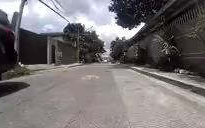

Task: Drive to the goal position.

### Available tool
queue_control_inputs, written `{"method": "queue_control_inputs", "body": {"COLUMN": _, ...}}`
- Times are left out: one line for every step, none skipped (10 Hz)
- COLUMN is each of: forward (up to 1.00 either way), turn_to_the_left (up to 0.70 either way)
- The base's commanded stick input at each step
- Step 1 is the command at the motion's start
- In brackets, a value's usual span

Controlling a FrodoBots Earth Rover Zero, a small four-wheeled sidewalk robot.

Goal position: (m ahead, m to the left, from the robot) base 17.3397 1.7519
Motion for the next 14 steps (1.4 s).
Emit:
{"method": "queue_control_inputs", "body": {"forward": 1.0, "turn_to_the_left": 0.07}}
{"method": "queue_control_inputs", "body": {"forward": 1.0, "turn_to_the_left": 0.44}}
{"method": "queue_control_inputs", "body": {"forward": 1.0, "turn_to_the_left": 0.1}}
{"method": "queue_control_inputs", "body": {"forward": 1.0, "turn_to_the_left": 0.05}}
{"method": "queue_control_inputs", "body": {"forward": 1.0, "turn_to_the_left": 0.05}}
{"method": "queue_control_inputs", "body": {"forward": 1.0, "turn_to_the_left": 0.05}}
{"method": "queue_control_inputs", "body": {"forward": 1.0, "turn_to_the_left": 0.05}}
{"method": "queue_control_inputs", "body": {"forward": 1.0, "turn_to_the_left": 0.05}}
{"method": "queue_control_inputs", "body": {"forward": 1.0, "turn_to_the_left": 0.05}}
{"method": "queue_control_inputs", "body": {"forward": 1.0, "turn_to_the_left": 0.05}}
{"method": "queue_control_inputs", "body": {"forward": 1.0, "turn_to_the_left": 0.05}}
{"method": "queue_control_inputs", "body": {"forward": 1.0, "turn_to_the_left": 0.05}}
{"method": "queue_control_inputs", "body": {"forward": 1.0, "turn_to_the_left": 0.05}}
{"method": "queue_control_inputs", "body": {"forward": 1.0, "turn_to_the_left": 0.05}}
